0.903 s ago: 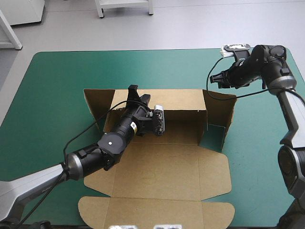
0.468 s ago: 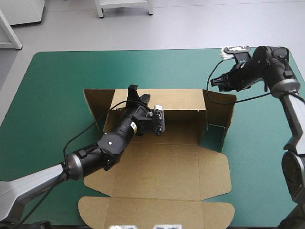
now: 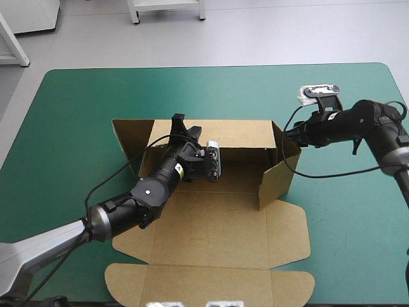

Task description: Fold the box

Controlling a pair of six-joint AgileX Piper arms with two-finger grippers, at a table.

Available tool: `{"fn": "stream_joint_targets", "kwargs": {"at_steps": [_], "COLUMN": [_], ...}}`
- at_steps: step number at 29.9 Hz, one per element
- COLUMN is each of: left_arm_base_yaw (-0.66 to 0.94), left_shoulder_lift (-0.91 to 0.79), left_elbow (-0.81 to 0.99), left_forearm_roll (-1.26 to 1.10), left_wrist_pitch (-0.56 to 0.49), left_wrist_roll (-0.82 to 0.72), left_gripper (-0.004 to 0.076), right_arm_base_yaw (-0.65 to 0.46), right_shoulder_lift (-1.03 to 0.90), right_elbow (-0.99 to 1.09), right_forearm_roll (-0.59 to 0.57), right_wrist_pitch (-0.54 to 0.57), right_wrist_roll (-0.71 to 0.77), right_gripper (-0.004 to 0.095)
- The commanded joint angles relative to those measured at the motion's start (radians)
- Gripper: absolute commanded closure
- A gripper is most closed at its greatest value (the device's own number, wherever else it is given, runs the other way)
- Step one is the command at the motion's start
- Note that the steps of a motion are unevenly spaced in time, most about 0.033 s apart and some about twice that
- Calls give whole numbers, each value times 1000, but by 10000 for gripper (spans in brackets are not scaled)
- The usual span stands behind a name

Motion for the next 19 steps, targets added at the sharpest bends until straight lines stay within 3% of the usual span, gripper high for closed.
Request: {"fn": "stream_joint_targets", "kwargs": {"at_steps": [1,13,19], "left_arm_base_yaw": [-4,-4,-4], "left_shoulder_lift": [-26,-26,-16], "left_elbow": [-19,-15,-15], "left_forearm_roll": [-10,-10,-10], "left_wrist_pitch": [38,29,29], "left_wrist_roll": [-25,-25,-25], "left_gripper": [733,733,732], "right_arm_base_yaw": [2,2,2], "right_shoulder_lift": [-107,-361,-407], "right_elbow": [57,385,510], "right_forearm_roll": [87,400,669], "right_wrist_pitch": [-105,-332,-379], "right_wrist_roll": [-55,-409,-722], "right_gripper": [495,495,521]}}
